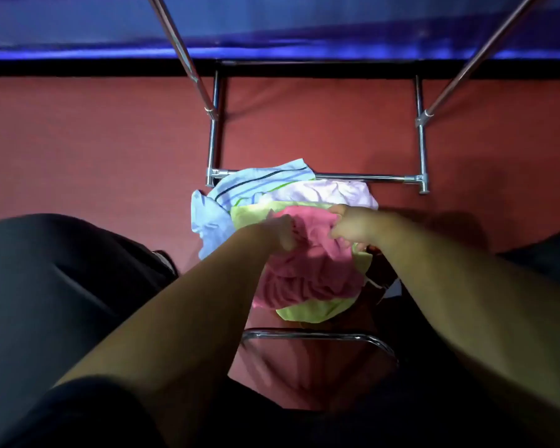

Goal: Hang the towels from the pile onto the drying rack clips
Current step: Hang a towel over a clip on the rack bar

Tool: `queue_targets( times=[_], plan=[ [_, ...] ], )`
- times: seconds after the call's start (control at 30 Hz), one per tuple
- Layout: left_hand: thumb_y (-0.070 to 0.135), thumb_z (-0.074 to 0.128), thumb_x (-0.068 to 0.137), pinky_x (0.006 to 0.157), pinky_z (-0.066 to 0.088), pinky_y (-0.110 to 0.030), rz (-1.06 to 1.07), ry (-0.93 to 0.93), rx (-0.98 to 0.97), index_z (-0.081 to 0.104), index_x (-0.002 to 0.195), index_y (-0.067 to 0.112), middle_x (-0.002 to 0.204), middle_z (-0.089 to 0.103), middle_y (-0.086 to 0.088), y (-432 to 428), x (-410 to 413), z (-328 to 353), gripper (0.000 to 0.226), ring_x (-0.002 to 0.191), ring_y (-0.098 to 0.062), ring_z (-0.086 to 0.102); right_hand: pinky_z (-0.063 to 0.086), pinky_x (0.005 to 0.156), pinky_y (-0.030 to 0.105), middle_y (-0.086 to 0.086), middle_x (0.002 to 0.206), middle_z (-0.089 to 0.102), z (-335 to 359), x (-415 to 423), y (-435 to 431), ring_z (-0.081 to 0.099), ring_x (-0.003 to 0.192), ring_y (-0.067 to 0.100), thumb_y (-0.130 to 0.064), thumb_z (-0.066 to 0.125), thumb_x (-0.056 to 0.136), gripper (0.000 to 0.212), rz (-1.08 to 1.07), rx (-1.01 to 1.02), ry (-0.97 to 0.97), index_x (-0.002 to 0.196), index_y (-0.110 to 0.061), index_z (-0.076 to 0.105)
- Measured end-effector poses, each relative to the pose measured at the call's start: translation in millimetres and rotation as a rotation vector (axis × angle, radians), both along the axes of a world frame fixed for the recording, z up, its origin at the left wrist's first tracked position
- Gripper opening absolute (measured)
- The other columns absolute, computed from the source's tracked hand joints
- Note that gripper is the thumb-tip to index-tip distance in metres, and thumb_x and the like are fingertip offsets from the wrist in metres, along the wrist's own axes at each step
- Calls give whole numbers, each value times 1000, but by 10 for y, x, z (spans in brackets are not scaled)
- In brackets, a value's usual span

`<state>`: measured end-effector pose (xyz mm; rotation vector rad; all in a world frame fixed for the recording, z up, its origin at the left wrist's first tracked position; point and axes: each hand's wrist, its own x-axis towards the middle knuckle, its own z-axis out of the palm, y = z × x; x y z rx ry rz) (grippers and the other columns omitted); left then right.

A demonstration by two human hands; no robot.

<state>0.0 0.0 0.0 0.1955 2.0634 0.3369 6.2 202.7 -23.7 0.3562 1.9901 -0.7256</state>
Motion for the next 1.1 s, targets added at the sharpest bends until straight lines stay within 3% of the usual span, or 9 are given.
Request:
queue_targets(
  times=[0.1,0.17,0.27,0.37,0.53,0.77,0.87,1.0,1.1],
  plan=[
    [26,53,110,117,26,-25,-287,49,34,35,164,15,168,36,-9,-15,153,-94,58,152,-27,38,62,91,61,21,116,72,-6,105,-90,75,97,38,-13,69,91,47,133,-22,-13,135,-19,54],
    [31,57,108,125,23,-31,-304,-12,22,26,168,16,172,27,-8,-27,244,-40,69,158,-26,29,64,83,56,20,105,76,-4,178,-183,76,86,34,-16,72,89,63,187,22,-17,146,-22,46],
    [52,70,96,121,38,-39,-332,41,87,36,164,25,166,40,-6,-43,319,-90,81,150,-31,42,62,67,38,9,85,69,9,268,-265,71,70,24,-19,76,89,87,289,71,56,164,-26,31],
    [59,73,88,120,40,-41,-324,70,70,38,163,31,163,44,-3,-48,356,-118,86,148,-32,45,51,78,33,11,116,71,64,297,-353,68,93,29,-24,71,95,64,499,206,129,154,-16,48],
    [59,67,87,121,39,-50,-337,113,-29,37,160,45,166,40,2,-49,318,-210,80,149,-32,40,50,112,52,20,148,59,-3,166,-470,59,132,42,-20,61,103,42,620,350,73,142,-5,61],
    [49,56,90,118,41,-56,-386,90,-66,35,148,64,165,35,10,-40,122,-860,63,153,-30,34,44,117,56,14,168,31,-278,118,-426,44,145,45,-24,56,100,59,629,364,10,157,-35,48],
    [40,54,91,119,40,-55,-293,59,-63,43,154,50,165,37,5,4,146,-540,65,155,-32,30,48,112,47,15,153,55,-278,174,-449,57,134,40,-21,60,102,58,558,281,7,159,-20,49],
    [24,58,100,112,44,-42,-122,107,44,64,136,18,133,65,-7,102,141,-122,37,126,-26,60,48,82,31,2,110,76,-128,52,-445,68,98,27,-38,59,93,36,209,196,223,115,-18,79],
    [30,64,97,105,49,-41,3,163,78,64,128,17,118,71,-9,100,67,35,34,112,-30,67,57,81,34,-9,89,75,195,-89,-343,65,83,18,-36,71,86,17,-171,-52,248,91,-23,81]
  ],
)
